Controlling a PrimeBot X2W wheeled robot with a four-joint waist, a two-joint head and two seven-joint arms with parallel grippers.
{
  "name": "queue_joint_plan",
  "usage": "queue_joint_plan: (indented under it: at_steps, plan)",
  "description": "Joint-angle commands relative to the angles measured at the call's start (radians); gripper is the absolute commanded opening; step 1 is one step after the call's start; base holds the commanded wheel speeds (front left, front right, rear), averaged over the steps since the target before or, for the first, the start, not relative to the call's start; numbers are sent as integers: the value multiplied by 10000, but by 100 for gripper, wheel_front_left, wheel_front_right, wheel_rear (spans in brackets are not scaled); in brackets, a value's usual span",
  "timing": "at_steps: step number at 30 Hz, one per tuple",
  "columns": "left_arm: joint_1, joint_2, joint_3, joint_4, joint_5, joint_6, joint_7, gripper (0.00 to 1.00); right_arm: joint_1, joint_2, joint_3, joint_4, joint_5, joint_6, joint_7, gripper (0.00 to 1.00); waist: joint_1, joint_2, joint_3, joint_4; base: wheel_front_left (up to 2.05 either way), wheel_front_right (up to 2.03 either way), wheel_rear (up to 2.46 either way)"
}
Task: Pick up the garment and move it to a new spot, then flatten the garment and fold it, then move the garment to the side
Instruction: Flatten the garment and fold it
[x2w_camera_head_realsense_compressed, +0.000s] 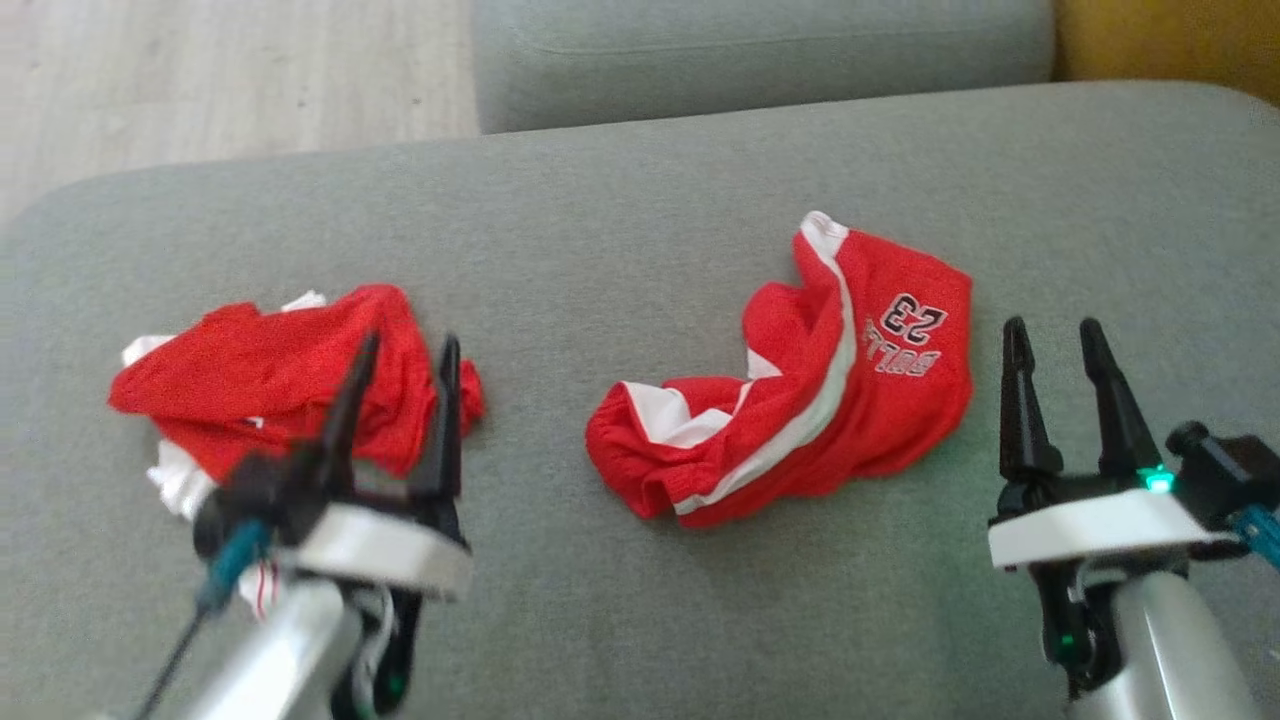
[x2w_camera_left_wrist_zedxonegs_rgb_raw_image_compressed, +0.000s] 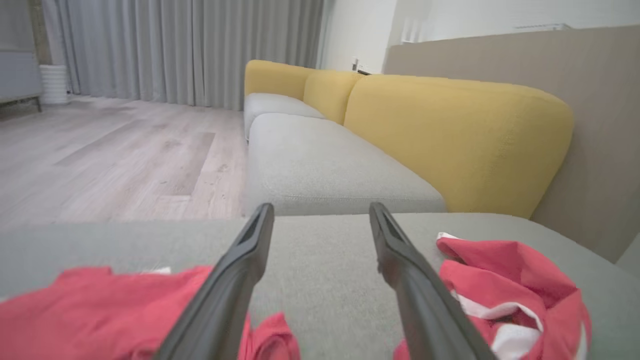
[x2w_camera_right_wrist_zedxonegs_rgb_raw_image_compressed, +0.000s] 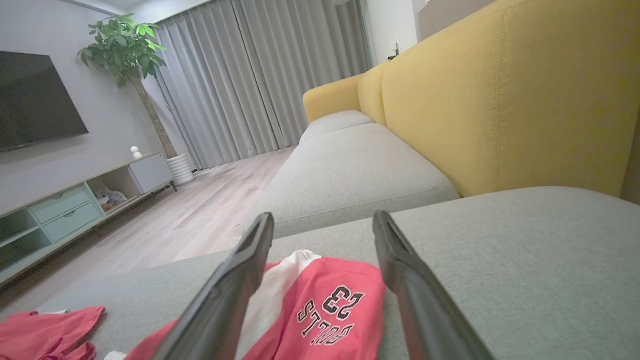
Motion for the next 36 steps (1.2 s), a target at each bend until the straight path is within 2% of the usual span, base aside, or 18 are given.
queue_joint_plan:
  at_steps: [1, 4, 8, 9, 12, 15, 19, 25, 36]
  plan:
    - [212, -2, 736, -516, 234, 18, -88, 100, -48, -3, 161, -400, -71, -17, 17, 100, 1, -1, -92, 202, 0, 0, 0]
    - [1229, -506, 1468, -1052, 776, -196, -89, 100, 172, -3, 88, -508, -71, -17, 97, 100, 1, -1, -134, 347, 0, 0, 0]
    - [1605, -898, 1790, -1080, 1441, -774, -90, 100, 236, -3, 145, -635, -91, -17, 238, 100, 1, -1, -178, 394, 0, 0, 0]
    - [1558, -1000, 1657, -976, 1683, -1139, -90, 100, 204, -3, 180, -681, -103, -17, 296, 100, 1, -1, -199, 353, 0, 0, 0]
    - [1491, -1064, 986, -663, 1799, -1836, 120, 100, 154, -3, 211, -715, -85, -17, 327, 100, 1, -1, -203, 218, 0, 0, 0]
    - [1436, -1129, 235, -403, 1885, -2344, 774, 100, 175, -3, 226, -702, -60, -17, 312, 100, 1, -1, -152, 80, 0, 0, 0]
    - [1503, -1428, -258, -68, 1507, -2656, 1612, 100, 175, -3, 303, -649, -36, -17, 268, 100, 1, -1, -18, -130, 0, 0, 0]
    - [1265, -1799, -495, 446, 1056, -2891, 2195, 100, 25, -3, 355, -625, -58, -17, 231, 100, 1, -1, 254, -448, 0, 0, 0]
    - [781, -2198, -365, 1059, 637, -3068, 1983, 100, -121, -3, 349, -552, -76, -17, 183, 100, 1, -1, 564, -844, 0, 0, 0]
